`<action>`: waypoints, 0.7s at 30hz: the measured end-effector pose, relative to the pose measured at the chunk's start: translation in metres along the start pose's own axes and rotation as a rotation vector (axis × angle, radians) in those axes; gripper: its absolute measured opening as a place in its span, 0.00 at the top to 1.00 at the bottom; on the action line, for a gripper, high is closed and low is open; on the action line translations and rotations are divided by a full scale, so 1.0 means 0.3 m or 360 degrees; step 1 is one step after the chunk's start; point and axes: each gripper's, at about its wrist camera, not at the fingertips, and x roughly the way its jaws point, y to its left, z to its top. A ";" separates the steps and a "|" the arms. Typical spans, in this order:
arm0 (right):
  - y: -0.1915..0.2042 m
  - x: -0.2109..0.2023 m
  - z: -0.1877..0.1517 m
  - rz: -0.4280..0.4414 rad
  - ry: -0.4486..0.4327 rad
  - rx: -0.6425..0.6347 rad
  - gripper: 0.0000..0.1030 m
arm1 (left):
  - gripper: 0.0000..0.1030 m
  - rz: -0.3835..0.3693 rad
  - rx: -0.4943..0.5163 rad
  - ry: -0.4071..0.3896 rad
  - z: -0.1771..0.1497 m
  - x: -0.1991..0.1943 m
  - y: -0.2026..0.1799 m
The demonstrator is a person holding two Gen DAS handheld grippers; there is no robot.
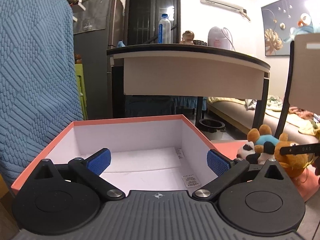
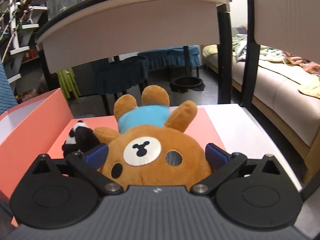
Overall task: Organize soft objects
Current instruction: 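Move the right gripper to the brown teddy bear and grasp it, then lift the teddy bear with the right gripper and carry it over the box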
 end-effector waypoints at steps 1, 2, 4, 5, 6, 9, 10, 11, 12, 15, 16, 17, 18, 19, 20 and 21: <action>-0.003 0.002 -0.004 0.0013 0.0000 -0.0008 0.00 | 0.00 -0.0002 0.0004 0.0003 -0.001 0.005 0.000; -0.007 0.004 -0.006 0.0020 0.0000 -0.0013 0.00 | 0.00 -0.0003 0.0003 0.0007 -0.002 0.010 0.001; -0.013 0.008 -0.012 0.0033 0.0001 -0.0023 0.00 | 0.00 -0.0009 0.0001 0.0015 -0.002 0.019 0.002; -0.018 0.012 -0.015 0.0044 0.0006 -0.0023 0.00 | 0.00 -0.0009 0.0003 0.0017 -0.003 0.023 0.001; -0.024 0.018 -0.018 0.0065 0.0025 -0.0013 0.00 | 0.00 -0.0010 0.0006 0.0016 -0.003 0.025 -0.001; -0.042 0.035 -0.030 0.0127 0.0081 0.0018 0.00 | 0.00 -0.0013 0.0018 0.0012 -0.005 0.027 -0.010; -0.044 0.042 -0.033 0.0144 0.0096 0.0034 0.01 | 0.00 -0.0016 0.0020 0.0011 -0.006 0.024 -0.015; -0.036 0.053 -0.033 0.0151 0.0104 0.0065 0.06 | 0.00 -0.0018 0.0021 0.0012 -0.007 0.023 -0.018; -0.031 0.059 -0.032 0.0157 0.0109 0.0096 0.08 | 0.00 -0.0017 0.0022 0.0012 -0.008 0.022 -0.019; -0.020 0.039 -0.023 0.0126 0.0080 0.0114 0.21 | 0.00 -0.0015 0.0026 0.0013 -0.010 0.020 -0.025; -0.015 0.031 -0.019 0.0111 0.0067 0.0113 0.24 | 0.00 -0.0013 0.0027 0.0014 -0.010 0.019 -0.025; -0.010 0.023 -0.015 0.0096 0.0054 0.0111 0.26 | 0.00 -0.0009 0.0024 0.0014 -0.010 0.018 -0.024; -0.008 0.014 -0.010 0.0083 0.0041 0.0116 0.27 | 0.00 -0.0008 0.0020 0.0014 -0.009 0.016 -0.022; -0.014 0.007 -0.003 0.0072 0.0031 0.0137 0.28 | 0.00 -0.0007 0.0016 0.0014 -0.008 0.014 -0.021; -0.018 0.001 0.004 0.0057 0.0018 0.0158 0.28 | 0.00 -0.0006 0.0012 0.0013 -0.006 0.013 -0.020; -0.021 -0.009 0.008 0.0041 0.0002 0.0171 0.28 | 0.00 -0.0002 0.0007 0.0007 -0.004 0.010 -0.019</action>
